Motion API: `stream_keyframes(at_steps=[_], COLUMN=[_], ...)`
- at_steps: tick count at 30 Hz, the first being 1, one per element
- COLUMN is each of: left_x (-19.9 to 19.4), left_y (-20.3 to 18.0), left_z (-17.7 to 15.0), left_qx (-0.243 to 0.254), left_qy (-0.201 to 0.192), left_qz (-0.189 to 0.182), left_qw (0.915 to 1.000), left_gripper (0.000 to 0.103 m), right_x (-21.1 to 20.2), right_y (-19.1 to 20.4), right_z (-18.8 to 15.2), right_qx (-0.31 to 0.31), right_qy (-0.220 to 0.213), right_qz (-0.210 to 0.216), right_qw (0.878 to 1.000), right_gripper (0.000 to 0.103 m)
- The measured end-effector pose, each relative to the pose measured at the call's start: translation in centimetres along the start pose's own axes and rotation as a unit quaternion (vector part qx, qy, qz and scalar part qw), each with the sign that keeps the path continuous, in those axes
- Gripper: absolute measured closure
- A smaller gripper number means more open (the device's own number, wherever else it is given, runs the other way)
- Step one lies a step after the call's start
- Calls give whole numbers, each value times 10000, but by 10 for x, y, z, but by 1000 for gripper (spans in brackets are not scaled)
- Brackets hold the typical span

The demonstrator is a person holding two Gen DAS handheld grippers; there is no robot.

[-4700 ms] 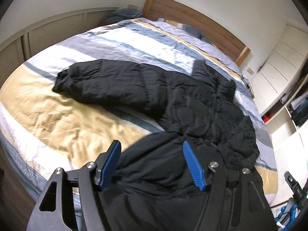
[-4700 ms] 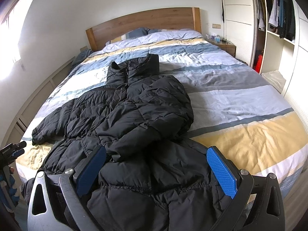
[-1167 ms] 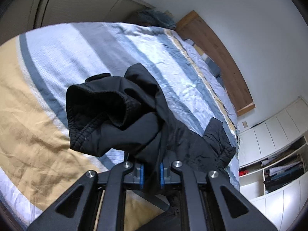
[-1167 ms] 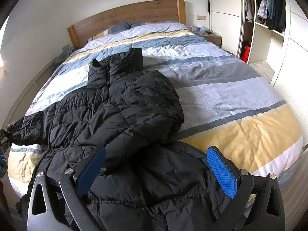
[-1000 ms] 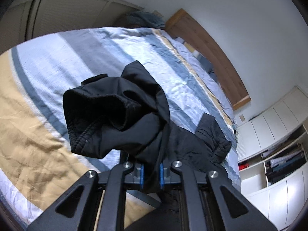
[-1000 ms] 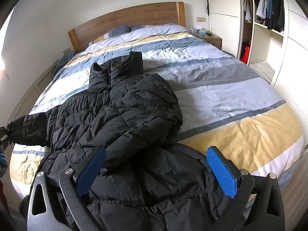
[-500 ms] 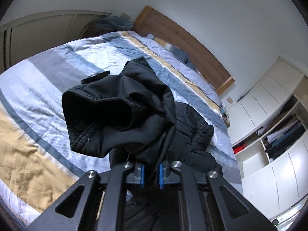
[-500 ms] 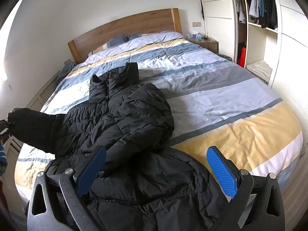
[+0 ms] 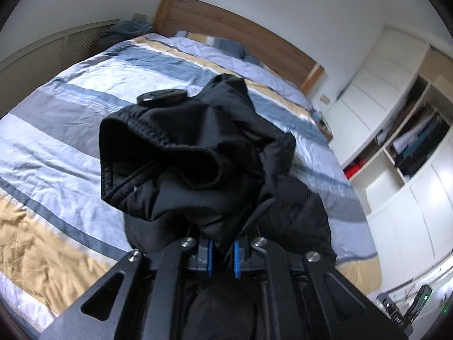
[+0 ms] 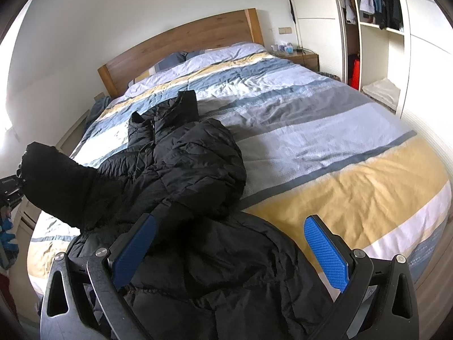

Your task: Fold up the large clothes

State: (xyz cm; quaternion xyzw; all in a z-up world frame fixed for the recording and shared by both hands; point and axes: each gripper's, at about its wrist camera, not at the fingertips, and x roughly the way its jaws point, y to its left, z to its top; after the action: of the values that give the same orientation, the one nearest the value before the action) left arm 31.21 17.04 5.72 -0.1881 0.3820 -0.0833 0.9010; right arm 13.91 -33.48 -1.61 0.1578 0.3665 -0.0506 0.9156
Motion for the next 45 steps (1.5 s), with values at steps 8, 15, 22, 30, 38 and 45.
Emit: stream_keyframes(at_steps=[8,15,22,30,38,45], left_x=[41,79,108,130,122,100], left_y=[-54,-84,-105,-107,-101,-102], left_z=[-45,-92,-127,-145,-152,-152], left_qx=[662,1339,1929,2185,2127,2120], left_qy=[488,899,1165,1448,1665,1746], left_qz=[262,630,1027,1090,596,119], left_qw=[9963,9849,9689,9589,9610,9615], left_gripper=[94,94,94,90,79,78], right_x=[9,13,19,25,29,32], right_y=[-29,-49,-57,-57,-52,-40], right_z=[-14,-18,-24,-29,-31,-32], right_qx=[293,515,622,628,569,406], right_qy=[123,121,209,284,346,432], right_qz=[21,32,61,61,71,141], right_qw=[9995,9986,9978,9976,9978,9981], right_gripper=[0,0,0,0,0,0])
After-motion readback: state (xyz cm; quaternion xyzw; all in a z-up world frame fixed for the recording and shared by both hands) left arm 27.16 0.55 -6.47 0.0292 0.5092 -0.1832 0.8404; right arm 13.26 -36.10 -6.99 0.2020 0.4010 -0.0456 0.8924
